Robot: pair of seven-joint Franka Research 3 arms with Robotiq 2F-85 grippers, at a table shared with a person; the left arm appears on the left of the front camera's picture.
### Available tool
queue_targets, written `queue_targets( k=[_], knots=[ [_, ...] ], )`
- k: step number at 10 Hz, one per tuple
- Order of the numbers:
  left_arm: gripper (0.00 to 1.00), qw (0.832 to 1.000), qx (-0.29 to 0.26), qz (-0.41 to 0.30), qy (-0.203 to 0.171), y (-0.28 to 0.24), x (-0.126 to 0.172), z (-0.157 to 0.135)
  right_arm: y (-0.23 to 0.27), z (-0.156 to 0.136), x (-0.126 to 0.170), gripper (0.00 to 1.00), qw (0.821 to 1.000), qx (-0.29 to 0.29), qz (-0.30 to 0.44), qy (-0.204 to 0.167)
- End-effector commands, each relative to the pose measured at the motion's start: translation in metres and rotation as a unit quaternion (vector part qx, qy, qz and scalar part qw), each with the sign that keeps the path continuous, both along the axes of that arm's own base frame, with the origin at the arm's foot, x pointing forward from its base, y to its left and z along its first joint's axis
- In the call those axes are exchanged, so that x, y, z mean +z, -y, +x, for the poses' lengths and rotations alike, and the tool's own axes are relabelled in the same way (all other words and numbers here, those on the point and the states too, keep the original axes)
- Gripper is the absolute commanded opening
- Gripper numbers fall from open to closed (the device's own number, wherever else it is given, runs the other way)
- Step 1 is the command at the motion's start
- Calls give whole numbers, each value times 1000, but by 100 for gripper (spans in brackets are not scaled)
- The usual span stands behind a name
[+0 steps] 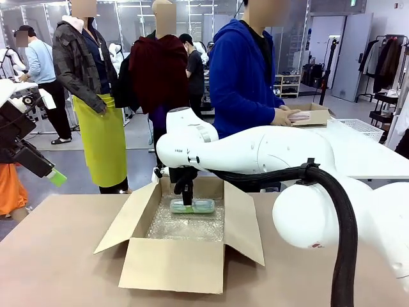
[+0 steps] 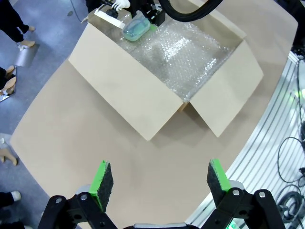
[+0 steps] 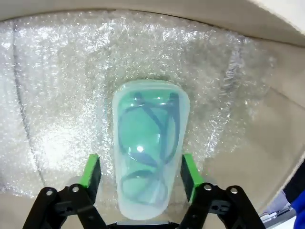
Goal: Pack the glasses set securely to prepare it for shipping.
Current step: Place the Glasses case inside the Package Box, then put the Glasses case from the right side of the table into the Package Box.
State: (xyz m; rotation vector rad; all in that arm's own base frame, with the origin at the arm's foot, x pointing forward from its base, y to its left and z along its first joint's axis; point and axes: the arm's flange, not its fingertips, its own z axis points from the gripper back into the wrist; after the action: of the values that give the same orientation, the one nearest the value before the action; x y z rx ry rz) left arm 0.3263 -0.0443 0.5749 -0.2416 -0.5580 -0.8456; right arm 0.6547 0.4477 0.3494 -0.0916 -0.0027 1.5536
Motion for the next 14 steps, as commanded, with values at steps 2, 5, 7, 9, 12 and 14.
queue_targets(
  k=[2, 5, 7, 9, 12, 14],
  knots=[
    [100, 1000, -6, -4, 3, -2, 2, 0, -14, 20, 14, 100, 1000, -1, -9, 9],
    [100, 1000, -6, -4, 3, -2, 2, 0, 1, 2, 9, 100, 1000, -3, 3, 6],
    [100, 1000, -6, -4, 3, -2, 2, 0, 1, 2, 9, 100, 1000, -3, 3, 6],
    [100, 1000, -6, -4, 3, -2, 2, 0, 1, 2, 9, 100, 1000, -3, 3, 6],
    [100, 1000, -6, -4, 3, -2, 2, 0, 1, 2, 9, 100, 1000, -3, 3, 6],
    [100, 1000, -6, -4, 3, -2, 2, 0, 9, -12, 39, 100, 999, -11, 20, 40]
  ],
)
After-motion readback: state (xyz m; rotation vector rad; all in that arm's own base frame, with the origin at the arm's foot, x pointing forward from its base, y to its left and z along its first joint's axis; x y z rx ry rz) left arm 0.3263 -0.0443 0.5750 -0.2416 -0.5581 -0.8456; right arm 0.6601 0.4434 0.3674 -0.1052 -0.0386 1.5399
